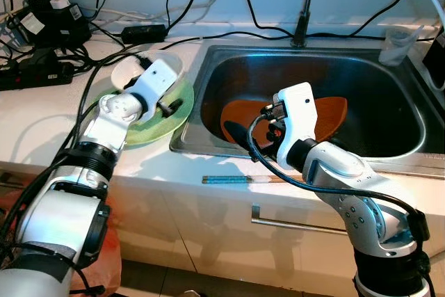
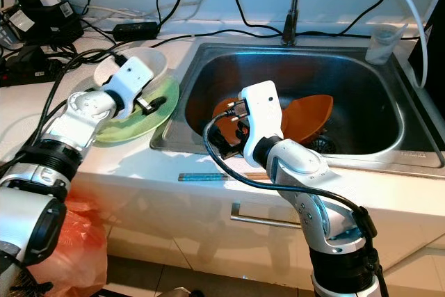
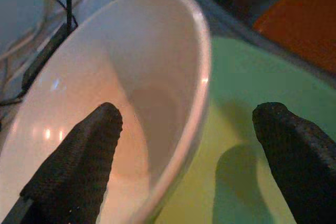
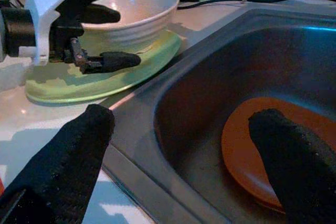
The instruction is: Kitchen organization
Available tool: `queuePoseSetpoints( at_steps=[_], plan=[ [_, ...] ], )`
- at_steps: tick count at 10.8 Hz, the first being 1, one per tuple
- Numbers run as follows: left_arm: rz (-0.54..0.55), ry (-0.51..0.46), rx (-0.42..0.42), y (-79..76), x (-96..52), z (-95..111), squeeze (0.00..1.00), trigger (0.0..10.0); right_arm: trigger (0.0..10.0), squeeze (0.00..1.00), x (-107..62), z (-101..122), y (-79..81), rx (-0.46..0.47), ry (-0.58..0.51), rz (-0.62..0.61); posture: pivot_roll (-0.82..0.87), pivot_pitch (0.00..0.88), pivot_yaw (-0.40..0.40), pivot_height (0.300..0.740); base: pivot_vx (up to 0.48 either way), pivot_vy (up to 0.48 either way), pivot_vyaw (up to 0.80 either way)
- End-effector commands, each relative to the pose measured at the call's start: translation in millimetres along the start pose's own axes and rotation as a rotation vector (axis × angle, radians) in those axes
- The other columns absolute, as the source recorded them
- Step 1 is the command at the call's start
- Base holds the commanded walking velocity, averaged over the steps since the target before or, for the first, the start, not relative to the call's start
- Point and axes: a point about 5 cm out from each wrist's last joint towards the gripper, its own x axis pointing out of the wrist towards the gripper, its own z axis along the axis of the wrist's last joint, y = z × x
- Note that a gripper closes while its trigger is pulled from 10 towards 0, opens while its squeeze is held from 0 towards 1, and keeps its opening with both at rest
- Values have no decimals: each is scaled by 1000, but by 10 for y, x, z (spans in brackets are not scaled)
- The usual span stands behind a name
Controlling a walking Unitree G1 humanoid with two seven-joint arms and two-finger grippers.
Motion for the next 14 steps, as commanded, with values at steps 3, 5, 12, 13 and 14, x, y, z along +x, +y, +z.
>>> queuePoseSetpoints(
  at_steps=[3,5,12,13,14],
  plan=[
    [77,14,13,165,-35,-11,0,10000,10000,0,-42,23,-2,-2,-11,-10,-74,0,111,740,0,0,0],
    [100,3,-34,182,-45,-55,0,0,10000,0,-55,21,-2,-2,-10,-13,-78,0,110,740,0,0,0],
    [92,-9,-47,142,-37,-99,0,0,10000,0,-101,20,156,4,-12,130,-86,0,101,740,0,0,0],
    [91,-22,-44,142,-36,-84,0,0,10000,0,-113,26,191,15,-15,164,-87,0,102,740,0,0,0],
    [89,-34,-41,139,-33,-65,0,0,10000,0,-127,26,227,20,-15,200,-87,0,102,740,0,0,0]
  ],
)
